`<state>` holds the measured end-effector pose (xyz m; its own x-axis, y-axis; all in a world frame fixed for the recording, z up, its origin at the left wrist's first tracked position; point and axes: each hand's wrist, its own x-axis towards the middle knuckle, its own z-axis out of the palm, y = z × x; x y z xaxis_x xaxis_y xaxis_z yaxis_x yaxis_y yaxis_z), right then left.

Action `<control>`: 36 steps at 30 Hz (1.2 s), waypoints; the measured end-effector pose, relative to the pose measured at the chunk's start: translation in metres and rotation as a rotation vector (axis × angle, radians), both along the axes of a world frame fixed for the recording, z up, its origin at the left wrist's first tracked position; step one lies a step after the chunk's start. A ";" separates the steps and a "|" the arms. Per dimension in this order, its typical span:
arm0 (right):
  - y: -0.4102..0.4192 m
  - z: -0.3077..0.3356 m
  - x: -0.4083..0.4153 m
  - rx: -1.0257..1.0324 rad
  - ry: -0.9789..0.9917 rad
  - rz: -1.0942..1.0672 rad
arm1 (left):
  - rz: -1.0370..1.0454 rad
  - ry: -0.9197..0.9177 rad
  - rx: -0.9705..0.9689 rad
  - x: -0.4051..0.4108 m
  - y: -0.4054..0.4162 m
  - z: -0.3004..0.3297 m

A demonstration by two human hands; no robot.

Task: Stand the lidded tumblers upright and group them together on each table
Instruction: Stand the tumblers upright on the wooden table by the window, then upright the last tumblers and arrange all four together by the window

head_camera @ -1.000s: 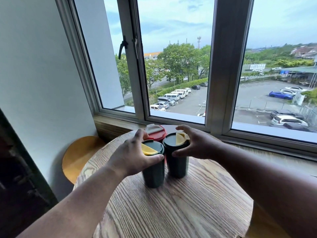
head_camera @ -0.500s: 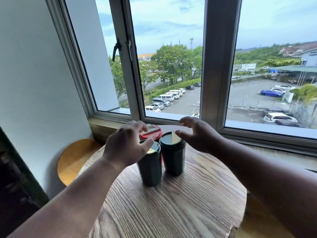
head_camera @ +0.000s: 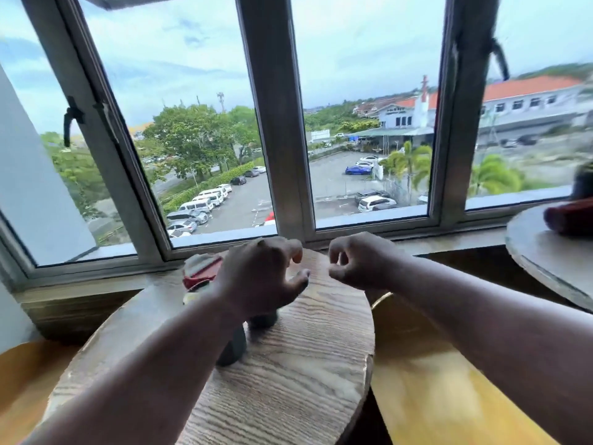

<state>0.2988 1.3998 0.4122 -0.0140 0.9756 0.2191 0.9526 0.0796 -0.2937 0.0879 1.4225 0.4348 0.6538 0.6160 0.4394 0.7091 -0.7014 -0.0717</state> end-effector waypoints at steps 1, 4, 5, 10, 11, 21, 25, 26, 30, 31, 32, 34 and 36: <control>-0.013 -0.002 0.004 -0.035 -0.008 -0.038 | -0.029 0.030 -0.010 0.009 -0.002 -0.003; -0.050 -0.011 0.019 -0.122 -0.060 -0.145 | -0.110 0.124 -0.049 0.035 -0.009 -0.013; -0.061 -0.014 0.025 -0.141 -0.063 -0.176 | -0.126 0.159 -0.072 0.044 -0.012 -0.016; -0.121 -0.020 0.058 -0.209 -0.053 -0.325 | -0.216 0.252 -0.140 0.090 -0.036 -0.027; -0.132 -0.020 0.067 -0.218 -0.054 -0.349 | -0.231 0.254 -0.153 0.100 -0.042 -0.028; -0.213 -0.016 0.199 -0.216 -0.094 -0.483 | -0.328 0.226 -0.200 0.252 -0.092 -0.029; -0.235 -0.014 0.275 -0.226 -0.102 -0.485 | -0.340 0.193 -0.260 0.335 -0.118 -0.041; -0.242 -0.014 0.293 -0.229 -0.104 -0.485 | -0.349 0.190 -0.269 0.356 -0.125 -0.045; -0.273 -0.012 0.362 -0.228 -0.135 -0.493 | -0.387 0.169 -0.300 0.437 -0.154 -0.054; -0.280 -0.011 0.378 -0.217 -0.130 -0.501 | -0.402 0.157 -0.305 0.455 -0.161 -0.056; -0.286 -0.011 0.395 -0.200 -0.119 -0.515 | -0.418 0.147 -0.302 0.472 -0.168 -0.058; -0.297 -0.012 0.429 -0.149 -0.086 -0.558 | -0.457 0.143 -0.280 0.504 -0.181 -0.061; -0.305 -0.014 0.462 -0.086 -0.059 -0.618 | -0.509 0.129 -0.272 0.536 -0.191 -0.062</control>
